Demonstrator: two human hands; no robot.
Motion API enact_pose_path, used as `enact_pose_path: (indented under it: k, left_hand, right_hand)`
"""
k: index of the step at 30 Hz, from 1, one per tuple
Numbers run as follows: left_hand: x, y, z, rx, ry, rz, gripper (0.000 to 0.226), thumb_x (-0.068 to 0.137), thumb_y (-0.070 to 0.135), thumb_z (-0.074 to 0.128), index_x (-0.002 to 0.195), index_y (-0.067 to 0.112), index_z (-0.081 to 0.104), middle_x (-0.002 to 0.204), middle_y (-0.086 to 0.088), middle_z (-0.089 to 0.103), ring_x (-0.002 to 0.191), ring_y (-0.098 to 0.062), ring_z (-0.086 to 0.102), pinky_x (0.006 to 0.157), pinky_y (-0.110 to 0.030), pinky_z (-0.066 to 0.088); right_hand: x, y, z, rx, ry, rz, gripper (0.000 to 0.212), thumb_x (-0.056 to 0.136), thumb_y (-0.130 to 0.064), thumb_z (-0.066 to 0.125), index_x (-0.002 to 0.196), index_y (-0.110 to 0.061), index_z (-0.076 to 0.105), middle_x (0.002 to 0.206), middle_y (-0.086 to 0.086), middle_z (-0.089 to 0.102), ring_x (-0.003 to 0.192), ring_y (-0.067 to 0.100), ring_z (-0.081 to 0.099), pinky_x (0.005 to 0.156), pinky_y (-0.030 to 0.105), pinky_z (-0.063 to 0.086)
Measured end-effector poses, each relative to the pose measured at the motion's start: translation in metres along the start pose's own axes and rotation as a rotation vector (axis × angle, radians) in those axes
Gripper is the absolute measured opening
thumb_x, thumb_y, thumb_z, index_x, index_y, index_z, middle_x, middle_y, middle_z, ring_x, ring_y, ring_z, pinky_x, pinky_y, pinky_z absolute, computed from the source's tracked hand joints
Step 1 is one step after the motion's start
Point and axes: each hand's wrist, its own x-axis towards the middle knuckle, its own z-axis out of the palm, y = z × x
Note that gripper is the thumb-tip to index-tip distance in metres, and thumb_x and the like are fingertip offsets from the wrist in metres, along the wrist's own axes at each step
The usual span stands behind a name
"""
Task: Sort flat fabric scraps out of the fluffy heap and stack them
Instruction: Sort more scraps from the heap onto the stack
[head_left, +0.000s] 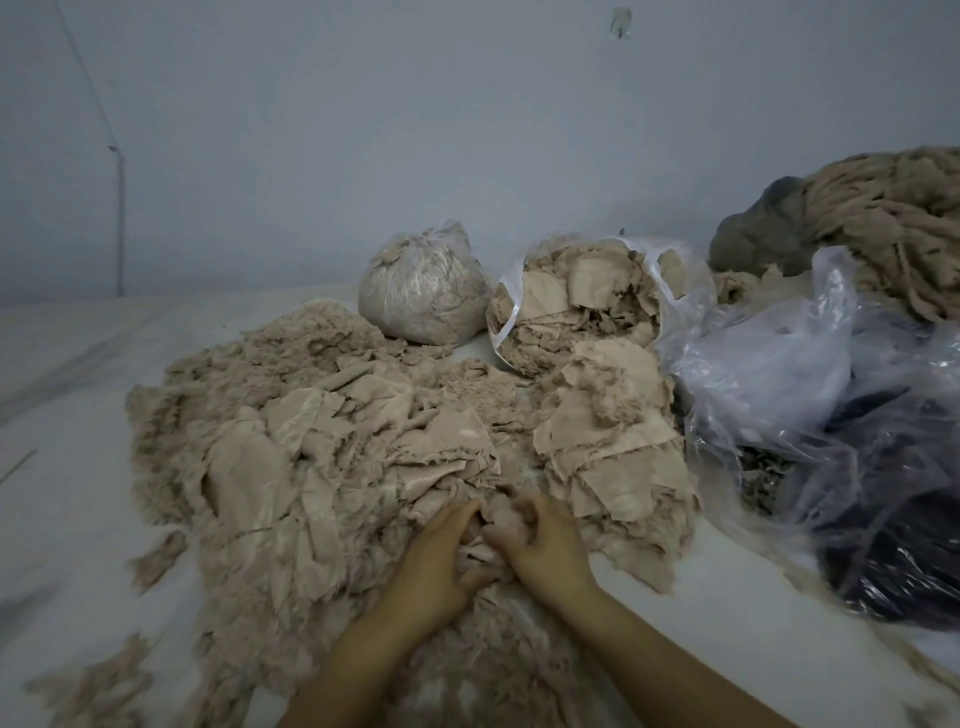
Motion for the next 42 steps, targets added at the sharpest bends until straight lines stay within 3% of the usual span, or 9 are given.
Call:
enact_pose_path:
  k: [4,7,11,16,20,27,32,38,42]
  left_hand:
    - [-0.004,-0.007,0.000,0.021,-0.008,0.061,0.066,0.095,0.035,0.049,0.149,0.032,0.012,0.155,0.015,0.017,0.137,-0.005,0.029,0.110,-0.015,0.024]
    - [0.001,-0.012,-0.001,0.010,0.005,0.136,0.063,0.099,0.015,0.039,0.146,0.039,0.003,0.149,0.028,-0.006,0.141,0.007,0.003,0.100,0.005,0.001]
    - [0.015,-0.019,0.001,0.029,0.008,0.120,0.047,0.102,0.015,0.036,0.146,0.026,0.028,0.156,0.011,0.011,0.143,-0.006,0.013,0.106,-0.004,0.004]
    - [0.019,-0.010,0.001,-0.041,0.146,0.152,0.027,0.097,0.012,0.046,0.122,0.013,0.058,0.126,0.001,0.053,0.117,-0.008,0.045,0.093,-0.001,0.025]
    - [0.016,-0.012,0.008,-0.019,0.211,0.155,0.029,0.095,0.004,0.048,0.121,0.009,0.060,0.123,0.009,0.051,0.114,-0.002,0.043,0.094,0.003,0.021]
    - [0.014,-0.005,0.001,-0.224,0.166,-0.009,0.029,0.095,-0.002,0.043,0.116,0.003,0.063,0.119,0.000,0.060,0.105,-0.006,0.055,0.090,-0.007,0.037]
    - [0.013,0.025,-0.007,-0.847,0.168,-0.068,0.029,0.100,0.018,0.041,0.113,0.006,0.064,0.103,-0.007,0.069,0.089,-0.015,0.066,0.078,-0.022,0.053]
    - [0.008,0.041,0.003,-0.553,0.109,0.078,0.026,0.096,0.008,0.050,0.071,0.014,0.054,0.063,0.012,0.049,0.059,0.000,0.043,0.059,-0.019,0.035]
    - [0.007,0.025,0.002,-0.378,0.171,0.010,0.027,0.098,0.019,0.046,0.072,0.020,0.052,0.067,0.011,0.054,0.065,-0.006,0.050,0.060,-0.020,0.037]
  right_hand:
    - [-0.001,-0.010,-0.008,0.256,0.131,-0.044,0.025,0.096,-0.018,0.053,0.071,-0.019,0.050,0.072,-0.004,0.053,0.075,0.018,0.053,0.064,0.026,0.035]
    - [-0.017,-0.019,-0.009,0.665,-0.034,-0.118,0.021,0.096,-0.013,0.051,0.075,-0.011,0.049,0.064,0.000,0.052,0.060,0.011,0.051,0.061,0.024,0.042]
    - [-0.031,-0.020,-0.017,1.229,-0.270,-0.005,0.016,0.092,-0.023,0.048,0.090,-0.007,0.047,0.048,-0.002,0.032,0.040,0.009,0.030,0.046,0.023,0.033]
    - [-0.029,-0.014,-0.026,0.827,-0.109,0.043,0.042,0.089,-0.035,0.061,0.095,0.006,0.061,0.083,0.023,0.062,0.077,0.030,0.059,0.075,0.045,0.049]
    - [-0.027,-0.021,-0.024,0.605,-0.074,-0.003,0.016,0.091,-0.015,0.063,0.076,-0.011,0.066,0.075,0.004,0.065,0.073,0.018,0.058,0.068,0.029,0.047]
    - [-0.036,-0.028,-0.042,1.028,-0.116,-0.134,0.014,0.079,-0.027,0.063,0.078,-0.014,0.067,0.069,0.008,0.061,0.059,0.018,0.054,0.054,0.025,0.047]
    - [-0.036,-0.024,-0.043,1.098,-0.128,-0.044,0.028,0.081,-0.023,0.058,0.096,0.001,0.059,0.084,0.017,0.067,0.069,0.023,0.063,0.061,0.030,0.053]
    - [-0.036,-0.030,-0.039,0.921,-0.039,0.010,0.038,0.090,-0.028,0.062,0.097,0.009,0.061,0.090,0.025,0.068,0.082,0.035,0.064,0.079,0.044,0.052]
    - [-0.031,-0.033,-0.042,1.032,0.237,0.051,0.022,0.096,-0.016,0.053,0.079,-0.003,0.056,0.070,0.013,0.055,0.065,0.022,0.053,0.060,0.031,0.044]
